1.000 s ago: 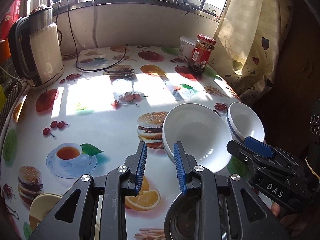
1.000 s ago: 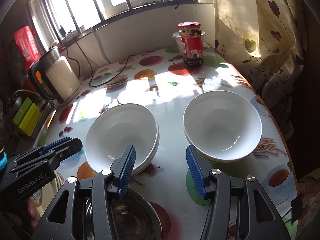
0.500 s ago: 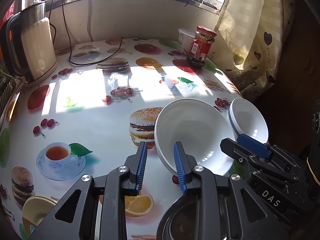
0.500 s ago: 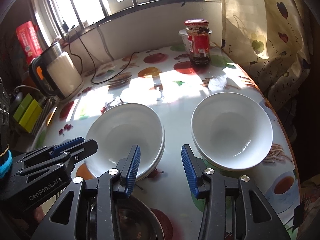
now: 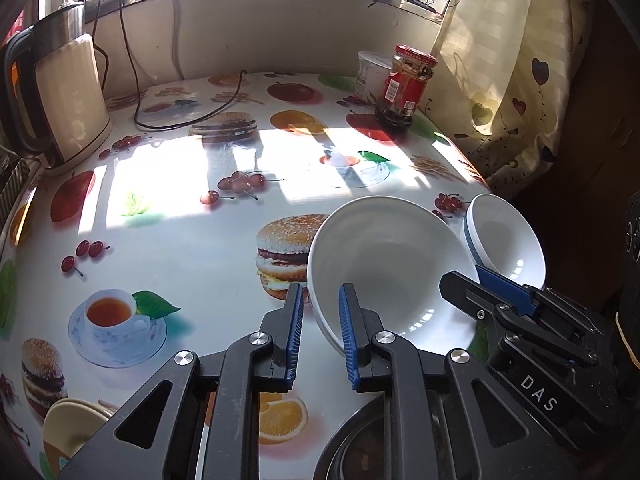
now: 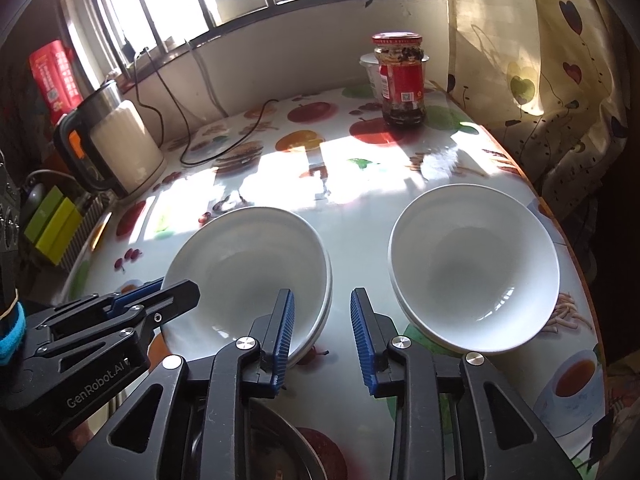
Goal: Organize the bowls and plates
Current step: 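Close both tools on the rim of the white bowl, then lift the white bowl with both tools and carry it over the steel bowl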
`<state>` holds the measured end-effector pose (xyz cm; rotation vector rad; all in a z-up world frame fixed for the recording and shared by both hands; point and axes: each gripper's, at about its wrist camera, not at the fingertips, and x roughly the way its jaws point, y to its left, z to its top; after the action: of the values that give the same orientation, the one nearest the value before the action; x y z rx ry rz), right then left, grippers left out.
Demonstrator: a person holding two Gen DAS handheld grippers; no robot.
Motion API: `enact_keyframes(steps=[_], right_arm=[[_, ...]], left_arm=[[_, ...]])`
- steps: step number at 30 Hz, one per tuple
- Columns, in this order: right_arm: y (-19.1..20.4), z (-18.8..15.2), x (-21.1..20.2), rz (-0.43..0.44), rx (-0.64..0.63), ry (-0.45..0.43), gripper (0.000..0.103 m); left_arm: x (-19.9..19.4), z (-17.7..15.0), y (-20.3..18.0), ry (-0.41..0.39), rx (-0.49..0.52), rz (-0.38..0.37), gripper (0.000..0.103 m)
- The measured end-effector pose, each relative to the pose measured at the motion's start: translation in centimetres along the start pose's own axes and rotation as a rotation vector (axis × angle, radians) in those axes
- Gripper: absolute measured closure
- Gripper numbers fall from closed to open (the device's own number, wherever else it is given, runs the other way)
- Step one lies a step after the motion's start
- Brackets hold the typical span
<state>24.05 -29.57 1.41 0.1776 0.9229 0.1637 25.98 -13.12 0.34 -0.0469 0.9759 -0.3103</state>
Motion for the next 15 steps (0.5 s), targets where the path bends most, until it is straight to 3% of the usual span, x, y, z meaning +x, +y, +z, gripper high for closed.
enact_keyframes(steps=[6, 15], right_arm=[[0.06, 0.23, 0.25, 0.001, -0.004, 0.001, 0.083], [0.17, 0.37, 0.51, 0.006, -0.005, 0.0, 0.088]], left_arm=[[0.18, 0.19, -0.08, -0.002, 0.002, 0.006, 0.087], [0.27, 0.2, -0.08, -0.007, 0.0, 0.011, 0.089]])
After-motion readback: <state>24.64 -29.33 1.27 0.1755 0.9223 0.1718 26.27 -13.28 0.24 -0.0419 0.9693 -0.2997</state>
